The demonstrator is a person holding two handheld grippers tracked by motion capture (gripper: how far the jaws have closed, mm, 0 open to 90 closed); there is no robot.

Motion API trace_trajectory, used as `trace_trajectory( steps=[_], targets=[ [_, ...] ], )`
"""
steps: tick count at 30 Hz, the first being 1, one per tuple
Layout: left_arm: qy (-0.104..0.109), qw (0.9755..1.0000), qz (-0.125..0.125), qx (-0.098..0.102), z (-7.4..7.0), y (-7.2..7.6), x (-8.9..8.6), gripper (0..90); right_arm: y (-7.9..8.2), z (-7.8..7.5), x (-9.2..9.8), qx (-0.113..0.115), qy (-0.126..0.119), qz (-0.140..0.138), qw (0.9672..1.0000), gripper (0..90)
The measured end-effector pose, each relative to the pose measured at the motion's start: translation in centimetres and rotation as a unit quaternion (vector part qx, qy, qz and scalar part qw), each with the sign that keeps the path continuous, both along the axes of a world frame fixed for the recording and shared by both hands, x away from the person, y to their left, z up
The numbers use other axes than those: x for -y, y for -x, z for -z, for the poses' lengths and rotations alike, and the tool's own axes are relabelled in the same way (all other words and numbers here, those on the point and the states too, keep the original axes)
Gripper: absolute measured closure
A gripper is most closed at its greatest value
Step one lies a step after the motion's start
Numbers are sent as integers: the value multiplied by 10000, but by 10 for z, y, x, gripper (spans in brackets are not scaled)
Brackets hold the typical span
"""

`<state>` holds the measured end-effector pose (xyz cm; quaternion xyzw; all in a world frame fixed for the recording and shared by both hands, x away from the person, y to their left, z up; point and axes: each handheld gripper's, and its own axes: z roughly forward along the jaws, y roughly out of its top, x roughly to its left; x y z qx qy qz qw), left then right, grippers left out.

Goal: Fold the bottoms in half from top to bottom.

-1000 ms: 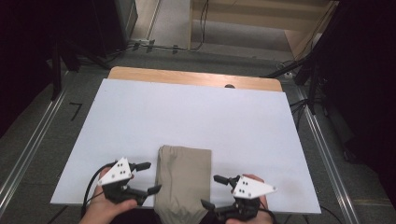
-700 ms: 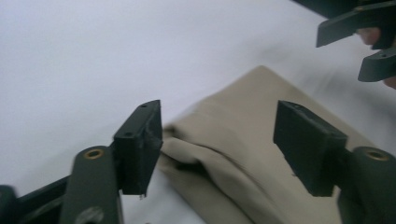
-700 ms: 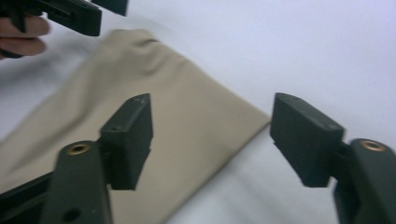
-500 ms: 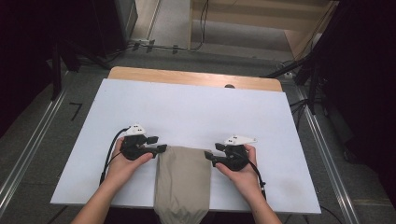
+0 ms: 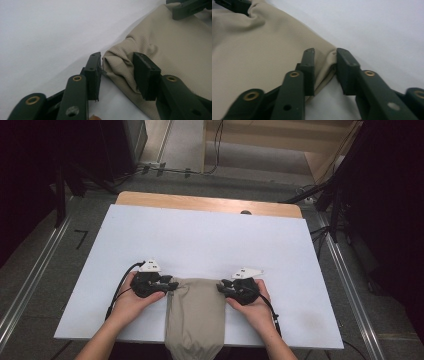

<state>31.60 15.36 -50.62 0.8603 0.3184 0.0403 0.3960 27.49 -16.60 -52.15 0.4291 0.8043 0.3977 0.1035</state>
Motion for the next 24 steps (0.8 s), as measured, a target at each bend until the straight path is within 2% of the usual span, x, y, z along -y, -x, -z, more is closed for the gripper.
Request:
trace_trajectory(
  steps=[3,6,7,10,11,16,19,24],
  targets=[
    [47,9999,70,-78,1,0,1,662,1,0,1,-81,-88,-54,9999,805],
    [115,9998,81,-159,0,-1,0,757,1,0,2,-217,-209,-3,9995,852],
    [194,9996,80,-210,-1,-2,0,815,2,0,2,-232,-211,33,9995,859],
    [318,9992,27,-254,-2,-5,-3,859,3,-4,0,-192,-54,69,9998,870],
    [375,9991,13,-215,-3,-6,-3,863,3,-6,1,-148,-12,77,9999,871],
    [581,9983,0,-54,-17,-18,-1,872,-5,-24,13,16,-131,98,9999,875],
    [677,9977,-66,74,-31,-31,4,874,-16,-41,20,187,-68,97,9998,875],
    [798,9960,-223,346,-55,-59,13,874,-39,-65,30,489,-200,163,9985,875]
  ],
)
